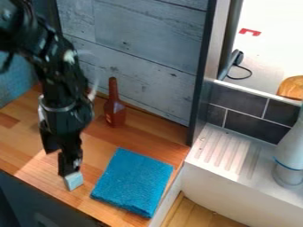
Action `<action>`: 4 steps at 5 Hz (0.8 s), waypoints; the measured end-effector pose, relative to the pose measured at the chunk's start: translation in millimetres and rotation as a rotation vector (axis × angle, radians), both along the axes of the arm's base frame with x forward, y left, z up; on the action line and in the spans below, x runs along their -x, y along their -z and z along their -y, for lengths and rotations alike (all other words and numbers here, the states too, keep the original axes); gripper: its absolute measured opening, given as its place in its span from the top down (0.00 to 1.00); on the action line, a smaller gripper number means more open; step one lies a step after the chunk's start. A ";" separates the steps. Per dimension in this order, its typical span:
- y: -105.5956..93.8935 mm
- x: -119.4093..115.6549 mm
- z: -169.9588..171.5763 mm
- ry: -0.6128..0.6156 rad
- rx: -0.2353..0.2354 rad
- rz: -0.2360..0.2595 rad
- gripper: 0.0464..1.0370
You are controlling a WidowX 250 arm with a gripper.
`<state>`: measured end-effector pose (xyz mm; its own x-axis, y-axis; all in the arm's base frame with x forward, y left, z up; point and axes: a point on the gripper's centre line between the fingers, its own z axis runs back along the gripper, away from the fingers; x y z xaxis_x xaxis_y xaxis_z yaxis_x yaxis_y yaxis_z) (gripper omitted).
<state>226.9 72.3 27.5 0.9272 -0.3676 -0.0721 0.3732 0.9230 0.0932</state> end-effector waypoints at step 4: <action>29.4 -5.8 -8.6 0.158 0.021 0.017 0.04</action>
<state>232.7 81.0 -1.9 0.8584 -0.5107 -0.0480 0.5129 0.8545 0.0821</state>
